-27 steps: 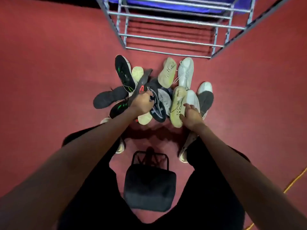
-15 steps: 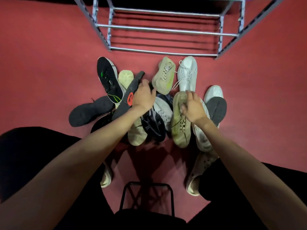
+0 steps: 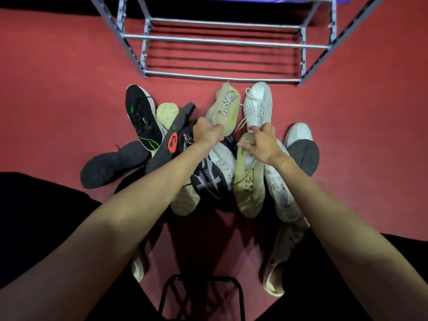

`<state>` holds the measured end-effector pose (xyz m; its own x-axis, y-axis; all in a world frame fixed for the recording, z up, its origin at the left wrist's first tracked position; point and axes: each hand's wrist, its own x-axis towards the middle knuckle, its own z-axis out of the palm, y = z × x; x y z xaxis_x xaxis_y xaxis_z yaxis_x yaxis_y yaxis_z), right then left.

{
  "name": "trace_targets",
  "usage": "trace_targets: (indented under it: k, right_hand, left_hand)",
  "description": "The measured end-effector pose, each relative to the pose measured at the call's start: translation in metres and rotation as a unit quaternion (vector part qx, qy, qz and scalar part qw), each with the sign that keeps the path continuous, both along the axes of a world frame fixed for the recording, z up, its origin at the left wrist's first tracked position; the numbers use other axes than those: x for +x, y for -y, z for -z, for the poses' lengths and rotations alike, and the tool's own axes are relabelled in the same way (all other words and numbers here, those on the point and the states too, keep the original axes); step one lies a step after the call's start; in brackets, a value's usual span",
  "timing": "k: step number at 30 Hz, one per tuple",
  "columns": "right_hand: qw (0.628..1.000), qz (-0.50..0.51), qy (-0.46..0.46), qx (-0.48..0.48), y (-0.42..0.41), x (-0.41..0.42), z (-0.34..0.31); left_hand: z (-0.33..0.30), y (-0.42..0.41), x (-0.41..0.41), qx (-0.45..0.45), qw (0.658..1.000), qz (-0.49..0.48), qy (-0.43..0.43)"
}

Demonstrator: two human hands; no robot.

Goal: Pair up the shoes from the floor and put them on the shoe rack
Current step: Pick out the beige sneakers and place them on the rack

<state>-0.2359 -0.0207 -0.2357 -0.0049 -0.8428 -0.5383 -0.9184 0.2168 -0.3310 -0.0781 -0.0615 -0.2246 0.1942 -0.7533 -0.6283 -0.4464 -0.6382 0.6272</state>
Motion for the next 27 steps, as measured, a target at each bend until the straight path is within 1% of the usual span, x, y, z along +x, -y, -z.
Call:
trace_targets:
  k: [3, 7, 9, 11, 13, 15, 16, 19, 22, 25, 27]
  right_hand:
    - [1.0, -0.015, 0.009, 0.003, -0.006, 0.003, -0.004]
    - [0.998, -0.011, 0.062, 0.02, -0.024, 0.006, -0.025]
    - [0.998, -0.012, 0.066, 0.014, -0.03, 0.005, -0.039]
    - [0.998, 0.012, 0.055, 0.003, -0.034, 0.003, -0.058]
    - [0.999, 0.045, 0.023, -0.02, -0.036, -0.001, -0.08]
    - [0.996, 0.075, -0.013, -0.041, -0.039, -0.007, -0.103]
    - [0.994, 0.096, -0.025, -0.047, -0.041, -0.01, -0.113]
    - [0.978, 0.183, -0.048, -0.082, -0.054, -0.015, -0.137]
    - [0.949, 0.291, -0.023, -0.122, -0.068, -0.011, -0.153]
    - [0.913, 0.387, 0.021, -0.127, -0.079, -0.011, -0.169]
    - [0.893, 0.424, 0.085, -0.122, -0.088, -0.011, -0.181]
  left_hand:
    - [-0.016, -0.004, 0.004, -0.046, 0.999, 0.005, -0.012]
    - [-0.037, -0.017, 0.022, -0.087, 0.995, 0.023, -0.039]
    - [-0.048, -0.027, 0.032, -0.128, 0.99, 0.043, -0.03]
    - [-0.065, -0.037, 0.041, -0.186, 0.981, 0.048, -0.009]
    - [-0.086, -0.042, 0.051, -0.231, 0.973, 0.013, -0.011]
    - [-0.107, -0.042, 0.061, -0.266, 0.963, -0.03, -0.039]
    - [-0.117, -0.04, 0.066, -0.287, 0.956, -0.028, -0.053]
    - [-0.143, -0.045, 0.082, -0.33, 0.941, 0.036, -0.067]
    - [-0.159, -0.058, 0.093, -0.359, 0.929, 0.059, -0.062]
    - [-0.178, -0.074, 0.103, -0.37, 0.926, 0.039, -0.068]
    - [-0.191, -0.081, 0.11, -0.361, 0.927, 0.024, -0.096]
